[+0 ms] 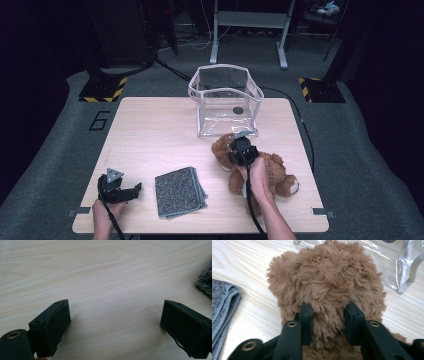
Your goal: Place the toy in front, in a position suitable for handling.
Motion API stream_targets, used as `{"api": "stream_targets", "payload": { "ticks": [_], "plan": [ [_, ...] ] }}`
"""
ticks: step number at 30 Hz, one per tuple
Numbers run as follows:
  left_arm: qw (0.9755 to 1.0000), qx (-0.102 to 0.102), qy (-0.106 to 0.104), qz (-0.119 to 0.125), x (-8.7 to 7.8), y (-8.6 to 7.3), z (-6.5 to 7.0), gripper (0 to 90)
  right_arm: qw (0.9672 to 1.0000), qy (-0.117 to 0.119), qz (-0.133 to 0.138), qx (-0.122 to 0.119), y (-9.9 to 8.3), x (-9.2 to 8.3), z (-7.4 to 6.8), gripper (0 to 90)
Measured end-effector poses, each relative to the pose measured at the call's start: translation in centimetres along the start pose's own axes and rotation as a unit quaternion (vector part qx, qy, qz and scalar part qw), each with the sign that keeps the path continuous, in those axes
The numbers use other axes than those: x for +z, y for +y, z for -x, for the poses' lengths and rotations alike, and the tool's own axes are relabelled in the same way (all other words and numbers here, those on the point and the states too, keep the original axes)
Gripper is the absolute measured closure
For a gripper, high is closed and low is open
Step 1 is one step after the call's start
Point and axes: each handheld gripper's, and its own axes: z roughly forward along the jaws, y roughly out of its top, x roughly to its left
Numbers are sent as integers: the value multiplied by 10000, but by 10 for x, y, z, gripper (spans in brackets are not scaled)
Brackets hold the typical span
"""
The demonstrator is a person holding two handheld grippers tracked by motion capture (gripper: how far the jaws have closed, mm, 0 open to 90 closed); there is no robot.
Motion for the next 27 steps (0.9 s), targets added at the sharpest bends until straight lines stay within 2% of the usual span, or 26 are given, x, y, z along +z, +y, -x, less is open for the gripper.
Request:
{"api": "stream_targets", "payload": {
  "ticks": [4,7,10,11,16,18,21,22,25,27],
  "plan": [
    [10000,1,0,0,0,0,0,88,9999,-3,116,-37,-2,-3,0,705],
    [10000,-1,1,0,0,0,0,88,9996,119,252,-44,-4,-9,-2,758],
    [10000,-1,1,0,0,0,0,88,9992,187,278,-202,-5,-12,-3,777],
    [10000,0,1,0,0,0,0,88,9994,206,225,-131,-6,-13,-5,784],
    [10000,-12,0,4,0,0,0,88,9991,307,242,-179,-7,-16,-6,806],
    [10000,-4,1,1,0,0,0,88,9981,423,284,-350,-8,-19,-6,815],
    [10000,0,2,0,0,0,0,88,9978,488,295,-335,-10,-22,-9,820],
    [10000,-1,3,1,0,0,0,88,9969,546,299,-476,-12,-24,-10,824],
    [10000,-1,1,1,0,0,0,88,9965,605,278,-502,-14,-27,-14,828],
    [10000,1,2,1,0,0,0,88,9954,680,298,-606,-18,-32,-18,833]
  ]
}}
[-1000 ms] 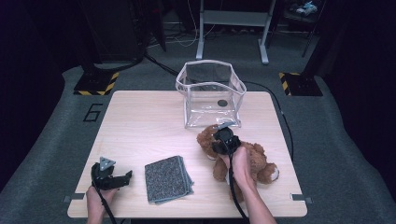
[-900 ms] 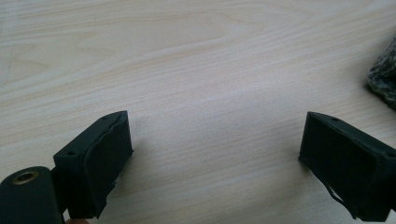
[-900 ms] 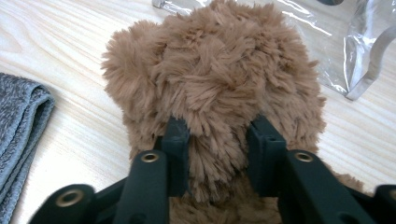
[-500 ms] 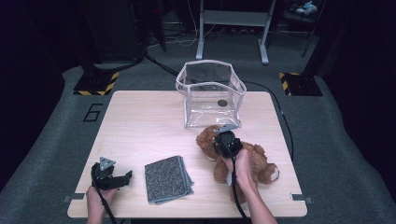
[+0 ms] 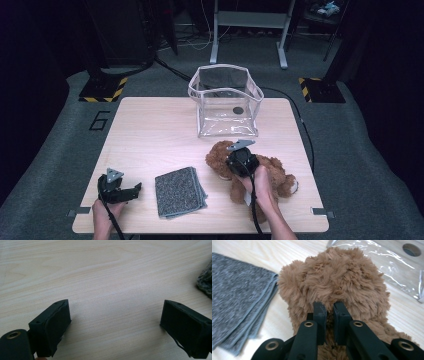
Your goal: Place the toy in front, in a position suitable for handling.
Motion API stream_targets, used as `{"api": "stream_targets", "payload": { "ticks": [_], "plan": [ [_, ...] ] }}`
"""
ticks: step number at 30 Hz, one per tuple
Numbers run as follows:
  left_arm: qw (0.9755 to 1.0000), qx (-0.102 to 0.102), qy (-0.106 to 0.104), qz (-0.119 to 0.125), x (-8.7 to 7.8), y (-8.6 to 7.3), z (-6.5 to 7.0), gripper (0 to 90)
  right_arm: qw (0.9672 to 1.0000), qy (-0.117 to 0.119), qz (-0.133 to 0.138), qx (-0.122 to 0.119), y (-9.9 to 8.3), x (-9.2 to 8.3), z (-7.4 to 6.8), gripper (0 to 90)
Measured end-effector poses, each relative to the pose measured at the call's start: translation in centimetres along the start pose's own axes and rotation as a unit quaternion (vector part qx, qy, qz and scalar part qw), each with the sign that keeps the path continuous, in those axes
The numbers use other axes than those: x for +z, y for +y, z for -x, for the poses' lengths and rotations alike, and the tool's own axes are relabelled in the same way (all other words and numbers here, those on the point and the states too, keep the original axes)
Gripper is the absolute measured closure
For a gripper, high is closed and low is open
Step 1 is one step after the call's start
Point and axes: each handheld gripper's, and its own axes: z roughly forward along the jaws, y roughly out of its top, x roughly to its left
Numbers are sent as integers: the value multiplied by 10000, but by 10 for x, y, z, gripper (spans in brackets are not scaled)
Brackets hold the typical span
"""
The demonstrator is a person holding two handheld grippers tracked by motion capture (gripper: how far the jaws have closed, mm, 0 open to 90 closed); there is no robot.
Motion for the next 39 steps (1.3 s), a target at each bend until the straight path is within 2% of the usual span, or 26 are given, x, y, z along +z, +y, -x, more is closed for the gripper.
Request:
{"api": "stream_targets", "payload": {
  "ticks": [1,3,6,8,10,13,14,16,17,19,20,21,22,24,25,26,27,28,30,35,36,37,39],
  "plan": [
    [10000,-1,0,0,0,0,0,88,10000,22,-15,41,-1,-2,-3,835],
    [10000,-1,2,0,0,0,0,88,9999,60,-15,-80,-3,-4,-5,836],
    [10000,-11,-1,2,0,0,0,88,9998,148,-52,-94,-5,-7,-9,837],
    [10000,-7,-1,1,0,0,0,88,9999,156,-49,-2,-7,-8,-12,838],
    [10000,-4,0,1,0,0,0,88,9996,219,-61,-177,-9,-11,-13,839],
    [10000,-10,-1,1,0,0,0,89,9993,272,-66,-240,-12,-13,-15,839],
    [10000,-10,-1,1,0,0,0,88,9994,300,-60,-143,-13,-14,-16,838],
    [10000,-3,0,1,0,0,0,88,9992,323,-25,-215,-14,-15,-15,836],
    [10000,-3,1,0,0,0,0,88,9993,356,-54,-141,-15,-15,-16,820],
    [10000,-3,1,0,0,0,0,88,9992,369,-8,-119,-13,-15,-12,724],
    [10000,-4,0,2,0,0,0,88,9993,369,10,-21,-11,-15,-11,712],
    [10000,-4,0,2,0,0,0,88,9993,369,10,-21,-11,-15,-11,712],
    [10000,0,1,-1,0,0,0,88,9994,333,73,29,-6,-17,-9,611],
    [10000,-3,0,0,0,0,0,89,9994,304,159,87,-1,-20,-8,533],
    [10000,-4,1,2,0,0,0,89,9994,304,159,87,-1,-20,-8,533],
    [10000,0,1,0,0,0,0,88,9996,219,189,15,2,-22,-8,448],
    [10000,-55,6,42,1,0,1,88,9996,57,253,97,8,-22,-12,327],
    [10000,-52,7,40,1,0,1,88,9996,57,253,97,8,-22,-12,327],
    [10000,-51,6,38,1,0,1,88,9998,49,192,80,15,-19,-15,258],
    [10000,-53,6,40,1,0,1,88,9998,10,63,184,22,-7,-13,235],
    [10000,6,-1,-6,0,0,0,89,9995,36,-107,295,25,0,-10,265],
    [10000,-2,0,1,0,0,0,88,9991,0,-163,379,25,3,-9,303],
    [10000,-2,0,0,0,0,0,88,9992,12,-248,317,25,8,-7,328]
  ]
}}
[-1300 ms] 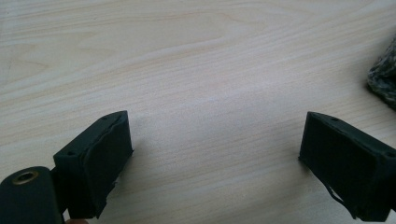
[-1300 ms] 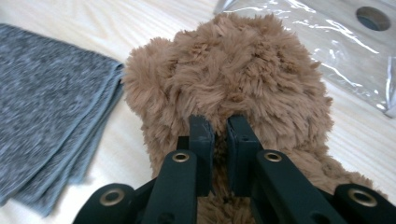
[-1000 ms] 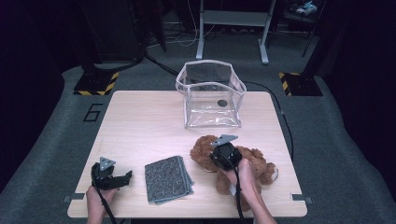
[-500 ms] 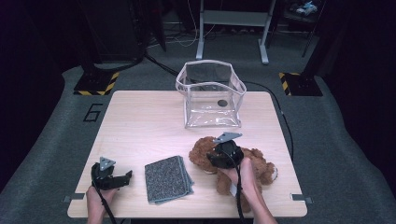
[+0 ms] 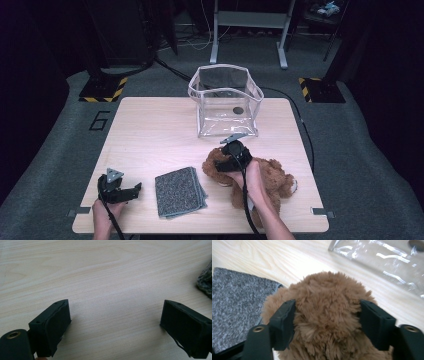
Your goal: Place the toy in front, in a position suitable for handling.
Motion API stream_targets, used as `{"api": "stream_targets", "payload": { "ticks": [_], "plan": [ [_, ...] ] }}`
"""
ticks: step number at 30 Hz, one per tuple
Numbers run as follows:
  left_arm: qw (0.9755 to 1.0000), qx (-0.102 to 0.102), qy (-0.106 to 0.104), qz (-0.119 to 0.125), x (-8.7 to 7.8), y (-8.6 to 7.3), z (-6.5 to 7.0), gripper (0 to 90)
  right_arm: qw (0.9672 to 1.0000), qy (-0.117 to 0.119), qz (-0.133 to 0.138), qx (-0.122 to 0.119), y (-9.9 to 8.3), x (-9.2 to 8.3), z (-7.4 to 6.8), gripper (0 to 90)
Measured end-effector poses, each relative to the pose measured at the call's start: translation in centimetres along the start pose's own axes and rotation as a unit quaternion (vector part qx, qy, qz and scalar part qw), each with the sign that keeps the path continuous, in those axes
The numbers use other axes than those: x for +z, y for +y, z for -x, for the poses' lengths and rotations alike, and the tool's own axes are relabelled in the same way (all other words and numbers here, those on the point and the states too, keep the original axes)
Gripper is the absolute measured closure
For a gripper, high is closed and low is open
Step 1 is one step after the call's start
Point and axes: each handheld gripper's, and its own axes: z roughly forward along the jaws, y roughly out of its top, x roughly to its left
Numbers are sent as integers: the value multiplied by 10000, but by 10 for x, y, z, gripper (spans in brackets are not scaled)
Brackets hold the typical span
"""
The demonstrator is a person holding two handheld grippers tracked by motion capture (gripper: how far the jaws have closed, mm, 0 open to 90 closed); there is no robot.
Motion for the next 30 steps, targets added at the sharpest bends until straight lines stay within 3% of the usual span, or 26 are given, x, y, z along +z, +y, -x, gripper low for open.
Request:
{"api": "stream_targets", "payload": {
  "ticks": [1,3,4,5,7,9,14,17,21,30],
  "plan": [
    [10000,-1,1,1,0,0,0,88,9999,43,-47,83,-1,3,1,386],
    [10000,-1,0,1,0,0,0,88,9999,73,-66,29,-2,9,2,477],
    [10000,-1,-1,0,0,0,0,89,9999,87,-90,-55,-5,14,0,591],
    [10000,-2,0,1,0,0,0,89,9999,87,-90,-55,-5,14,0,591],
    [10000,-2,0,1,0,0,0,88,9999,119,-60,-48,-8,15,0,705],
    [10000,-6,-1,0,0,0,0,88,9999,122,-17,-109,-7,11,1,755],
    [10000,2,-1,-2,0,0,0,89,9992,292,114,-239,-11,-2,-2,788],
    [10000,-1,0,2,0,0,0,88,9991,376,106,-189,-13,-7,-4,796],
    [10000,-1,0,0,0,0,0,88,9980,447,170,-425,-19,-13,-7,810],
    [10000,1,1,-1,0,0,0,89,9952,675,147,-688,-30,-27,-16,819]
  ]
}}
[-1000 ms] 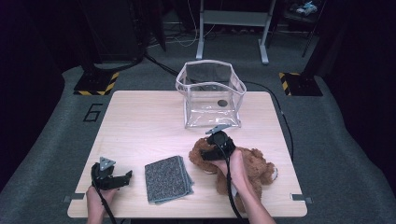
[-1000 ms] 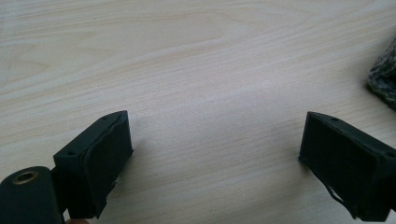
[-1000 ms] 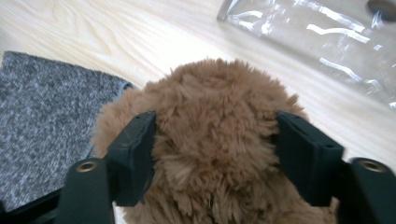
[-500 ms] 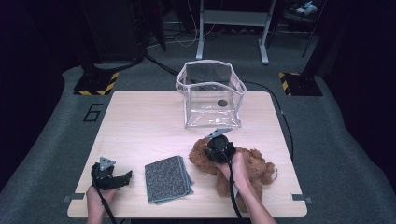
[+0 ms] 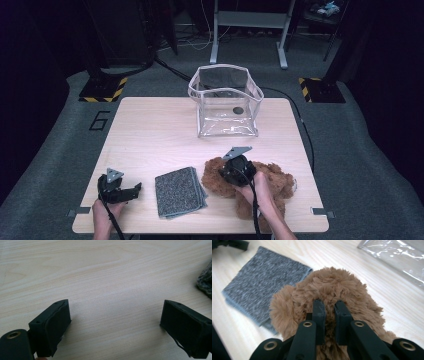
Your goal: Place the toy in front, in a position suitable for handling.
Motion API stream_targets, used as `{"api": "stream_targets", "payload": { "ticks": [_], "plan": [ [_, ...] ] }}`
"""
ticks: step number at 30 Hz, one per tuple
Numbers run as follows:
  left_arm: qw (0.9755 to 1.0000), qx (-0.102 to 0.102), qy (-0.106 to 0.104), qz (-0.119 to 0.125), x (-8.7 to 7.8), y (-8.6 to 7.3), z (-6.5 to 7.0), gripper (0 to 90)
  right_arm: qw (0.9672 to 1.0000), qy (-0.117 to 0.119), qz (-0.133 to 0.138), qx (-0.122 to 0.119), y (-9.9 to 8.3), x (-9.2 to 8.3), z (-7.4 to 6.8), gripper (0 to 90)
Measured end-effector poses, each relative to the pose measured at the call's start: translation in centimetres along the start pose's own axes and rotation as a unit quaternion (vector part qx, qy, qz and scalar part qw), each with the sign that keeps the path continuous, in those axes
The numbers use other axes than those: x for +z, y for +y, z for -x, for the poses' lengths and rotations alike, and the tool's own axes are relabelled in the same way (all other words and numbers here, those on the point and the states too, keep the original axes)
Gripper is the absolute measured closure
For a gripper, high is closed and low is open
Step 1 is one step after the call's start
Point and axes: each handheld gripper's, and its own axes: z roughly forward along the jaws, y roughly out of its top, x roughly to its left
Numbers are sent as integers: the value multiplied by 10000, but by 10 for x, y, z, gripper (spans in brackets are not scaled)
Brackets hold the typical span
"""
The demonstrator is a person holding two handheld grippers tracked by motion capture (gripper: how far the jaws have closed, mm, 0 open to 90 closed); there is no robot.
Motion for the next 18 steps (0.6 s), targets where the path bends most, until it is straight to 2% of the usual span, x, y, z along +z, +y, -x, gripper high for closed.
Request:
{"api": "stream_targets", "payload": {
  "ticks": [7,13,14,16,17,18],
  "plan": [
    [10000,1,0,1,0,0,0,88,9998,204,42,-16,-10,-8,-8,820],
    [10000,-49,6,38,1,0,1,88,9987,506,54,8,-19,-14,-11,813],
    [10000,-51,5,39,1,0,1,88,9985,539,85,-13,-19,-14,-10,796],
    [10000,-55,6,42,1,0,1,89,9984,521,173,91,-19,-15,-8,715],
    [10000,-50,5,39,1,0,1,89,9984,521,173,91,-19,-15,-8,715],
    [10000,-51,5,39,1,0,1,89,9983,509,241,127,-19,-17,-7,655]
  ]
}}
